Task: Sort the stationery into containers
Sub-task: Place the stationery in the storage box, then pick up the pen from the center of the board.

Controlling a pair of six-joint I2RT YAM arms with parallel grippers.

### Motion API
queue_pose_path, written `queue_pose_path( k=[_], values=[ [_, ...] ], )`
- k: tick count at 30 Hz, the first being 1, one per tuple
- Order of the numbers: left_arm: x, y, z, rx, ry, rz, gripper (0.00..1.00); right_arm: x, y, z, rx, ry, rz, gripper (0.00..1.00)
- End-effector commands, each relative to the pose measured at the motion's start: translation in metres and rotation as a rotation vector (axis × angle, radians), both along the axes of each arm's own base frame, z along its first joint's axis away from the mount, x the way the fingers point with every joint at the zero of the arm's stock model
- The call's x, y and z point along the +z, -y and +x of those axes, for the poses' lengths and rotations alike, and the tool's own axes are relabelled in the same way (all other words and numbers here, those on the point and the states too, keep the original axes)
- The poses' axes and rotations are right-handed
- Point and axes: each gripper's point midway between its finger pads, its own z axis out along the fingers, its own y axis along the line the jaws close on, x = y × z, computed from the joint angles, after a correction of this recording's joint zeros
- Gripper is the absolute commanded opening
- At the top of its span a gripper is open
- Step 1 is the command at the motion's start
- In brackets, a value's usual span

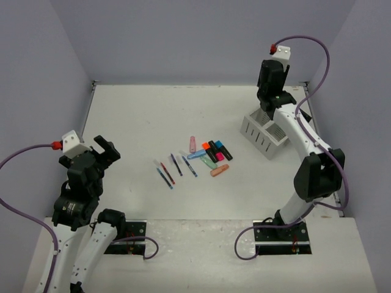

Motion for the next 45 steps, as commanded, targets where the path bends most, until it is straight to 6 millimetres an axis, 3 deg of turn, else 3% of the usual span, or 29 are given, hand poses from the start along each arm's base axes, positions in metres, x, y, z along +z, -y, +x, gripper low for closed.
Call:
queue_pose_path(
  k=[1,6,12,15,17,21,24,27,29,31,34,38,45],
  values=[
    [0.003,0.007,0.009,-0.033,0.017,0.005,1.00,0.008,0.037,0.018,-0.063,0.020,-0.007,0.00],
    [0.002,0.012,0.011,-0.058,0.016,0.005,1.00,-0.018,0.059,0.025,-0.085,-0.027,0.002,0.00],
    [0.000,0.014,0.013,-0.070,0.006,0.008,1.00,-0.051,0.054,0.028,-0.040,-0.085,0.040,0.00],
    [-0.001,0.014,0.013,-0.072,0.002,0.010,1.00,-0.062,0.054,0.026,-0.046,-0.103,0.048,0.23],
    [0.000,0.014,0.013,-0.072,0.004,0.010,1.00,-0.066,0.055,0.026,-0.053,-0.112,0.048,0.30],
    [0.000,0.015,0.013,-0.075,0.005,0.009,1.00,-0.063,0.059,0.021,-0.079,-0.121,0.056,0.74],
    [-0.001,0.016,0.014,-0.077,0.002,0.010,1.00,-0.044,0.055,0.012,-0.078,-0.091,0.078,0.84],
    [0.000,0.015,0.014,-0.076,0.002,0.010,1.00,-0.017,0.035,-0.005,-0.031,-0.050,0.092,0.84],
    [-0.001,0.015,0.014,-0.072,0.000,0.011,1.00,-0.001,0.001,-0.022,0.074,-0.043,0.095,0.80],
    [-0.001,0.015,0.014,-0.072,-0.003,0.012,1.00,-0.005,-0.039,-0.046,0.213,-0.103,0.098,0.75],
    [-0.004,0.016,0.017,-0.076,-0.018,0.017,1.00,-0.043,-0.108,-0.086,0.459,-0.260,0.114,0.70],
    [-0.007,0.018,0.019,-0.088,-0.033,0.018,1.00,-0.112,-0.156,-0.119,0.639,-0.472,0.112,0.58],
    [-0.010,0.022,0.021,-0.108,-0.042,0.021,1.00,-0.188,-0.177,-0.122,0.645,-0.640,0.001,0.52]
  ],
)
